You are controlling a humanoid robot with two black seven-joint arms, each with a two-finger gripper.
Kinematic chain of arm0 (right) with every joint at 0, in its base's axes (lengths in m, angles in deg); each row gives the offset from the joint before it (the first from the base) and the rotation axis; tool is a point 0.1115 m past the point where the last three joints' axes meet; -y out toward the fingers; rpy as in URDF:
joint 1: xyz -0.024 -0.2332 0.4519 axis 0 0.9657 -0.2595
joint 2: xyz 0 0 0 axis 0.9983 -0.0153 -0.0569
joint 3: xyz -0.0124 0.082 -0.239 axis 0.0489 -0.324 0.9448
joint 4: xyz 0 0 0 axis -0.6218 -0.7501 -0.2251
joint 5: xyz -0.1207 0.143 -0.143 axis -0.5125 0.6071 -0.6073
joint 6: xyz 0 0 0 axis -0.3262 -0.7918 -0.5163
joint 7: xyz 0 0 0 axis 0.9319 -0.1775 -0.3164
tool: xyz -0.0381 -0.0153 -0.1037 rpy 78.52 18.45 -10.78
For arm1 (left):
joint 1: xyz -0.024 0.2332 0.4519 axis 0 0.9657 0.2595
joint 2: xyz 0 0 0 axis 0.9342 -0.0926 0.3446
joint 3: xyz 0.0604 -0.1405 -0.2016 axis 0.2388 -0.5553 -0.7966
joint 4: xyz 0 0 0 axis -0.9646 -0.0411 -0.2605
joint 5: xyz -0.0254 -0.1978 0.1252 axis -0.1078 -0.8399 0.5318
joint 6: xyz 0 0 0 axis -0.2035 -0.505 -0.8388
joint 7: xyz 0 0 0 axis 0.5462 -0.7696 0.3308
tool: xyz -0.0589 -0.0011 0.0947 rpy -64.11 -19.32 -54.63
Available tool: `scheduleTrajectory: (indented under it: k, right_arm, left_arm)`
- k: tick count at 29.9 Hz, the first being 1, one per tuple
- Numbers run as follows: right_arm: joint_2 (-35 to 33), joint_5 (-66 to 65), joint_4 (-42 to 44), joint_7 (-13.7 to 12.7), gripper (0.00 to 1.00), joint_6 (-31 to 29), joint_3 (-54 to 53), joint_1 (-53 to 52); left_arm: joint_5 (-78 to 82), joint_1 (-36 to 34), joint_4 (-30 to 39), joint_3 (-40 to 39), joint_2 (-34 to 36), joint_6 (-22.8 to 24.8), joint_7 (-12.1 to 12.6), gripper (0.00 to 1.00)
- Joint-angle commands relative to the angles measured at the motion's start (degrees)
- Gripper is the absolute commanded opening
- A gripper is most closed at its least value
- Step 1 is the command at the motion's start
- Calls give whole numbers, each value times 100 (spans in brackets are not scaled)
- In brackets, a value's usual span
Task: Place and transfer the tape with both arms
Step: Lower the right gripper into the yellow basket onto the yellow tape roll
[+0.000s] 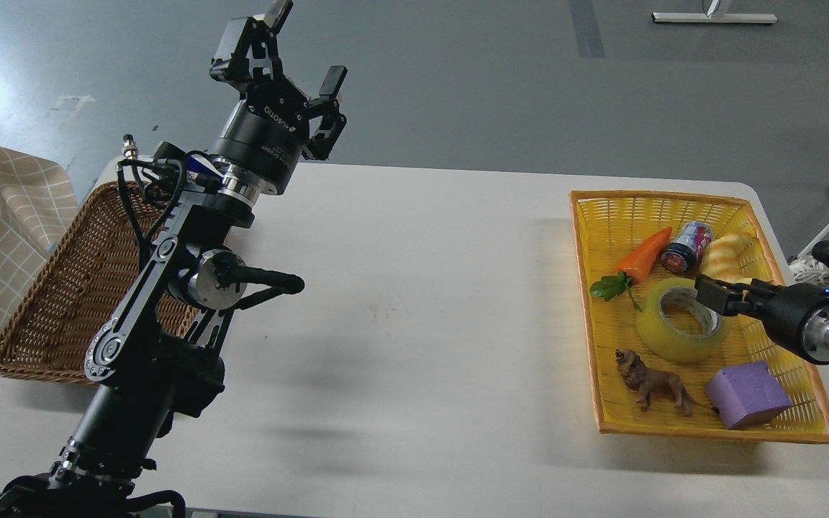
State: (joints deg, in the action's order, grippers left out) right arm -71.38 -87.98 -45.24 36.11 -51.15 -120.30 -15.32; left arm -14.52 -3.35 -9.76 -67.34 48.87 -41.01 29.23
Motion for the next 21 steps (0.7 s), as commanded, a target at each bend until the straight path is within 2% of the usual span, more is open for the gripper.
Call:
scheduleTrajectory:
  k: [1,11,13,14,21]
  right_arm:
    - [10,9,1,8,81,0,3,130]
    - [72,9,-60,8,82,0,-6,333]
    - [80,0,-78,8,77,0,-15,333]
    - [80,-9,-95,-1,70,0,-23,324]
    - [19,-18,-17,-1,68,0,-6,324]
  left_arm:
    - [0,-9,-7,10,0,3,-4,98]
    - [0,0,-7,18,61,12,-4,98]
    - [0,-9,-7,18,70,12,-4,98]
    - [0,-9,-7,10,79,12,-4,98]
    - [0,0,-8,10,52,12,-4,98]
